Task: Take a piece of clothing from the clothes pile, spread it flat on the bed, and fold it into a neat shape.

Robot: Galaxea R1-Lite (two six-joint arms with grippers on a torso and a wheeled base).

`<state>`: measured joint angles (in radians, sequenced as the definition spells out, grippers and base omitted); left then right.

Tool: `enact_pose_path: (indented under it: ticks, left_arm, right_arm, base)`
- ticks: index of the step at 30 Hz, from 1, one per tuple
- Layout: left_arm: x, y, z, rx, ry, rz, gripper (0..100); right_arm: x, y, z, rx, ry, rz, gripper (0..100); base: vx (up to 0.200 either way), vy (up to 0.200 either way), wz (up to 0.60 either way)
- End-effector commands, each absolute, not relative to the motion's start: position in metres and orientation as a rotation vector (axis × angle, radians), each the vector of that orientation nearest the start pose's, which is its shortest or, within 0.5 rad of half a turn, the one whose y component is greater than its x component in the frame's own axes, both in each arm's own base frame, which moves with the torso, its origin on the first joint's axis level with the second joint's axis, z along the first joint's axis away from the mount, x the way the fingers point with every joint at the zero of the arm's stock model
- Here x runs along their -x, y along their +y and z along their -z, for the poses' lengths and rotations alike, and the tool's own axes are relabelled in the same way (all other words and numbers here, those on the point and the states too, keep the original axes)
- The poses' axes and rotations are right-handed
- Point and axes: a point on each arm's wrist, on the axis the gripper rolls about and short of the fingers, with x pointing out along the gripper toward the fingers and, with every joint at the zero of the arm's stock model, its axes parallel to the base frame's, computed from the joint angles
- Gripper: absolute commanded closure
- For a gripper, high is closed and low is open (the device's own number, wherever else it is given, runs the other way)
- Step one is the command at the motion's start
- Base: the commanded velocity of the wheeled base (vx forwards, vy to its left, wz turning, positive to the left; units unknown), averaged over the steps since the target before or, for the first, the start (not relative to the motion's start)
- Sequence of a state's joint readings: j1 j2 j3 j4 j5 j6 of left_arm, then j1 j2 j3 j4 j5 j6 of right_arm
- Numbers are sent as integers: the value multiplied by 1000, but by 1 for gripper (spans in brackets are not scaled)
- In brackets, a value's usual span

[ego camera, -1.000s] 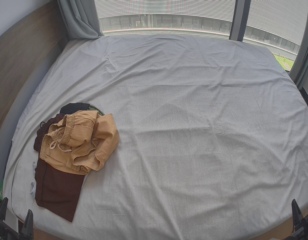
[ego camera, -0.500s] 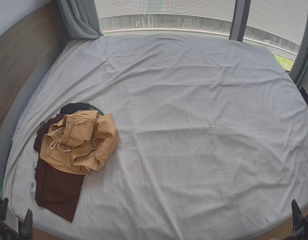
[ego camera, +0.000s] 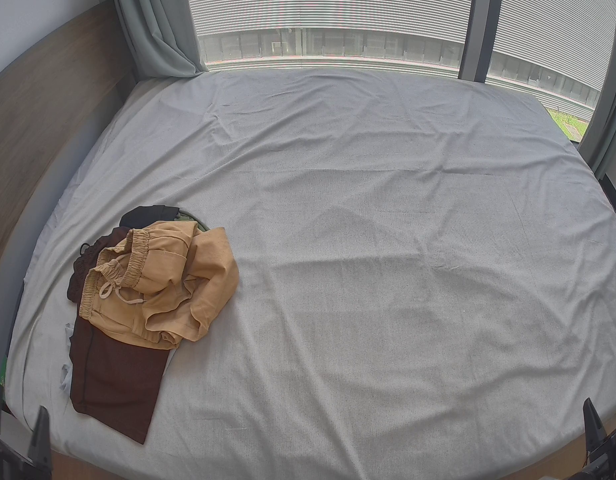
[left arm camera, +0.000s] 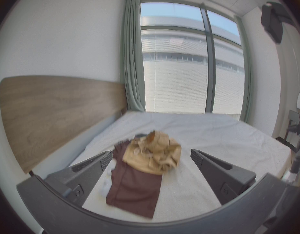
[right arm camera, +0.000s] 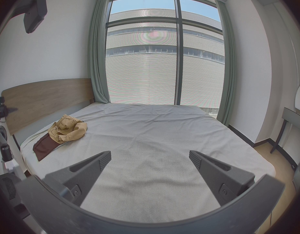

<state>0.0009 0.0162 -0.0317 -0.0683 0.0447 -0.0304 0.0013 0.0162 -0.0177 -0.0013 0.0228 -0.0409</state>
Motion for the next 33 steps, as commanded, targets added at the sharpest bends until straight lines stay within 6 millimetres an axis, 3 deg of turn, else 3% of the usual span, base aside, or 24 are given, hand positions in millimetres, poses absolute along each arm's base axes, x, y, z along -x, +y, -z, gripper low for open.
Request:
enact_pose_path:
  ticks: [1, 12, 24, 26, 29, 32, 33]
  left_arm:
    - [32, 1, -138, 44, -238, -38, 0]
    - [7, 0, -146, 103, -14, 142, 0]
    - [-25, -6, -186, 150, 92, 264, 0]
    - [-36, -8, -193, 189, 121, 268, 0]
    - [-72, -11, -207, 207, 142, 255, 0]
    - [-89, -11, -210, 227, 133, 242, 0]
    - [-105, -11, -210, 242, 134, 228, 0]
  right_arm:
    - [22, 0, -77, 41, 3, -25, 0]
    - [22, 0, -77, 41, 3, -23, 0]
    - [22, 0, -77, 43, 3, -23, 0]
    - [22, 0, -77, 43, 3, -23, 0]
    - [22, 0, -77, 41, 3, -23, 0]
    - [22, 0, -77, 41, 3, -25, 0]
    - [22, 0, -77, 41, 3, -25, 0]
  base:
    - [0, 0, 0]
    - [0, 0, 0]
    - [0, 0, 0]
    - [0, 0, 0]
    - [0, 0, 0]
    - [0, 0, 0]
    - [0, 0, 0]
